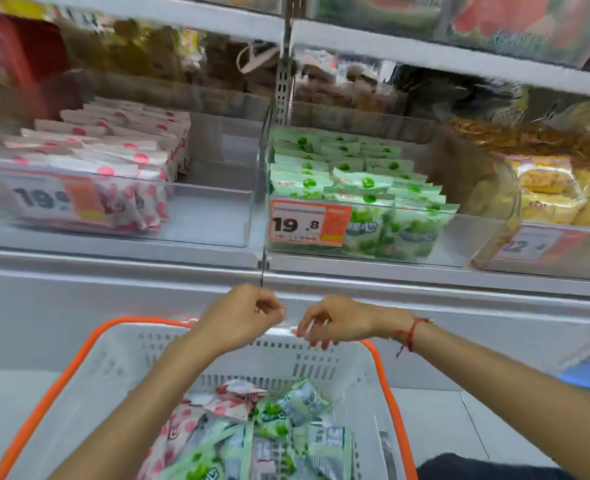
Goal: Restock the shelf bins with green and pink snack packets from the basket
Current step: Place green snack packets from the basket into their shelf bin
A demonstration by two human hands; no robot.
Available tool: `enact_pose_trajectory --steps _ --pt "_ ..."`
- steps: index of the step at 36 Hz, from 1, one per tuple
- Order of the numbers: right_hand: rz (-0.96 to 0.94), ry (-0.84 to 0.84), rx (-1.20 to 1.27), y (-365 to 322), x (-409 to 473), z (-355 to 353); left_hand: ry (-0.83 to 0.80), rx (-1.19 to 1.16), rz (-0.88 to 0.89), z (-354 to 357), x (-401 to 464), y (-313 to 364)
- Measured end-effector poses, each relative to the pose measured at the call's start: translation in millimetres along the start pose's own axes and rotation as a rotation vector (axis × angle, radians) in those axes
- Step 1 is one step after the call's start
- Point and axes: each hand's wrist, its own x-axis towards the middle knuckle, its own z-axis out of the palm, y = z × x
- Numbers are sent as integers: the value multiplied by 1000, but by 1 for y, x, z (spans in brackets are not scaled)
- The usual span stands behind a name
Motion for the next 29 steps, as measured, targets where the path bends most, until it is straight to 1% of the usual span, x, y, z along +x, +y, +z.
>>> enact_pose_trajectory --steps 4,6,7,11,14,18,25,27,28,29 --pt "107 -209 -60 21 37 59 -234 63 -161 41 -10 -58" --pt "138 -256 -111 32 51 90 -329 151 -233 62 -14 -82" --pt "150 -249 -156 38 57 105 -353 203 -258 73 -16 -93" --pt "157 -80 -248 57 75 161 -340 494 -270 111 -24 -127" --pt "155 -48 -245 64 86 190 -322 604 -256 126 -31 -139" --pt "184 -99 -386 81 95 215 -276 603 -248 136 -36 -150" --pt "166 33 -470 93 103 234 -385 628 -238 136 -39 -162" --pt "155 -2 -469 94 104 228 -420 608 -256 134 -37 -162" --pt "159 -50 -433 94 104 223 -416 584 -276 133 -36 -160" --pt "165 -102 -381 92 104 215 -377 554 -298 132 -36 -158"
